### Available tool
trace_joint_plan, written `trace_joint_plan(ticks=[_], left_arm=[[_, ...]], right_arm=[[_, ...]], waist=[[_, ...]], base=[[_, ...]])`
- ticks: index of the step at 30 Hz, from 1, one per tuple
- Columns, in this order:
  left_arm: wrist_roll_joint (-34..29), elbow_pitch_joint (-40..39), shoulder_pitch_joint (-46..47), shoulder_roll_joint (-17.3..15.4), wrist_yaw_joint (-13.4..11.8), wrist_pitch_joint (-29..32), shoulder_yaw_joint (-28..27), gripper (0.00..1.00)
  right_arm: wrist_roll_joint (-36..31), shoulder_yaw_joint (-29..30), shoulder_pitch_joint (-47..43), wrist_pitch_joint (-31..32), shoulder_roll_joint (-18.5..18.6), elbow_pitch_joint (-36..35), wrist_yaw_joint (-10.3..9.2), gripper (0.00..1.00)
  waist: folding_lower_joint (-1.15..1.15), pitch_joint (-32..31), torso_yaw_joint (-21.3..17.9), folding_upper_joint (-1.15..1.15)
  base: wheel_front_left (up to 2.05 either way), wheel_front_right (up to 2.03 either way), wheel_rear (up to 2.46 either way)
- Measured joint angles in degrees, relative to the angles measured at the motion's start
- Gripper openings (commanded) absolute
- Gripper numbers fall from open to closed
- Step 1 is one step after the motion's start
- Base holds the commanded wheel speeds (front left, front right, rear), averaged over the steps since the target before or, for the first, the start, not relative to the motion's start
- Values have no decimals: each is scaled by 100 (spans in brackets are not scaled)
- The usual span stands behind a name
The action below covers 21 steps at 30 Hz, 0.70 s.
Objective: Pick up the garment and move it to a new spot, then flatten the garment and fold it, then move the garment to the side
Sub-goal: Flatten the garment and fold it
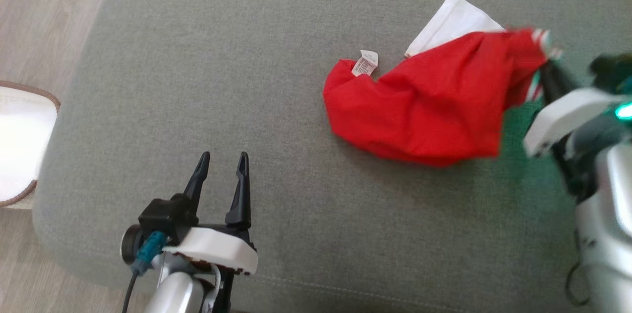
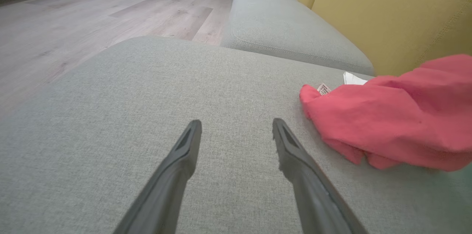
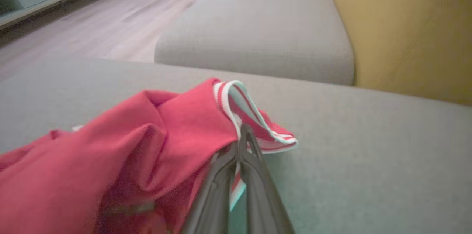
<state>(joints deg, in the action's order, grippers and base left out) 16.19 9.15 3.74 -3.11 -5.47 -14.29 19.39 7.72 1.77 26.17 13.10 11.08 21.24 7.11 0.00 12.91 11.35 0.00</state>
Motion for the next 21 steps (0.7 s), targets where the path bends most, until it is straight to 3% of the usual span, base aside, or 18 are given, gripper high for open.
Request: trace_joint_plan(ticks=[5, 12, 18, 19, 20, 21], left_arm=[[0, -44, 6, 5, 31, 0, 10, 100], [0, -83, 139, 15, 44, 0, 38, 100], [1, -119, 227, 21, 40, 0, 52, 100], [1, -121, 229, 22, 35, 0, 49, 100], [1, -121, 229, 23, 33, 0, 48, 100], [1, -120, 227, 24, 5, 0, 43, 100]], right_arm=[[-236, 443, 460, 125, 288, 56, 0, 0], [-1036, 1415, 1189, -5, 781, 950, 0, 0], [-1755, 2024, 1450, -287, 950, 1668, 0, 0], [-1863, 2100, 1462, -367, 951, 1770, 0, 5], [-1957, 2158, 1464, -455, 942, 1861, 0, 41], [-2030, 2227, 1464, -557, 906, 1907, 0, 100]], waist=[[0, 82, 13, 0], [0, 244, 188, 0], [1, 325, 305, 0], [1, 323, 309, 0], [1, 315, 302, 0], [0, 302, 284, 0]], base=[[0, 0, 0], [0, 0, 0], [0, 0, 0], [0, 0, 0], [0, 0, 0], [0, 0, 0]])
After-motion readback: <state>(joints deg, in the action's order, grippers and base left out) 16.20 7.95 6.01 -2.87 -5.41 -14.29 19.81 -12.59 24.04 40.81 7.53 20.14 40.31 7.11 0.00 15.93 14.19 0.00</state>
